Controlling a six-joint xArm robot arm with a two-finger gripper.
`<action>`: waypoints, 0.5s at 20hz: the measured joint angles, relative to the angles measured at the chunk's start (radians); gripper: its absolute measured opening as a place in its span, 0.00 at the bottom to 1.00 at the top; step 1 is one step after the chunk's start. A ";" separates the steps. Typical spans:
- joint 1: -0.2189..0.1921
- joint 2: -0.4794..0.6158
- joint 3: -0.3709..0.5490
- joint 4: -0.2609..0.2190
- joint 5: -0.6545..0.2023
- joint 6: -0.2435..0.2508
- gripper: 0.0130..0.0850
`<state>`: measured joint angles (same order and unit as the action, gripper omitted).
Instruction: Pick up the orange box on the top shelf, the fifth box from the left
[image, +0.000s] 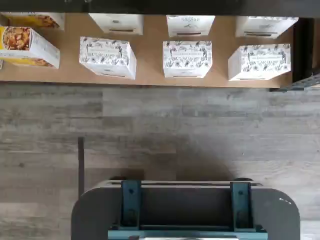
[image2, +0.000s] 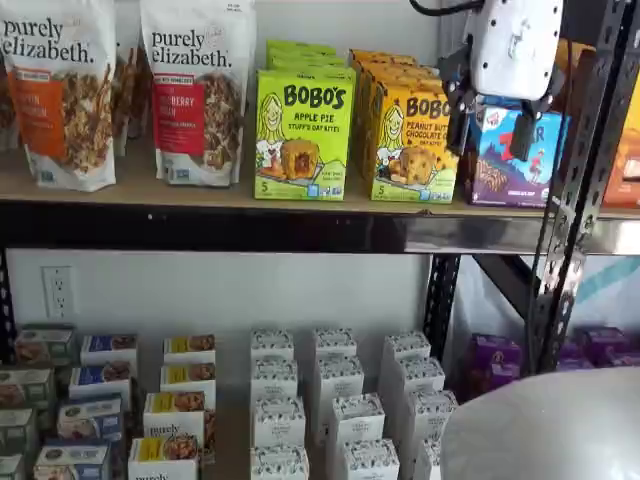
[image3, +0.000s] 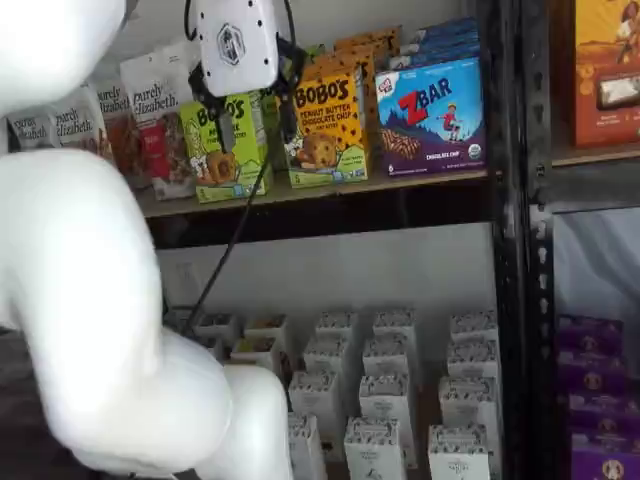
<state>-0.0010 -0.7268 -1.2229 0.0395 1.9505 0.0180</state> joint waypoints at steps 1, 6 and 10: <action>0.005 -0.010 0.010 -0.007 -0.017 0.002 1.00; 0.024 -0.048 0.049 -0.029 -0.092 0.014 1.00; 0.038 -0.041 0.047 -0.041 -0.094 0.024 1.00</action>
<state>0.0371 -0.7681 -1.1755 -0.0015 1.8565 0.0424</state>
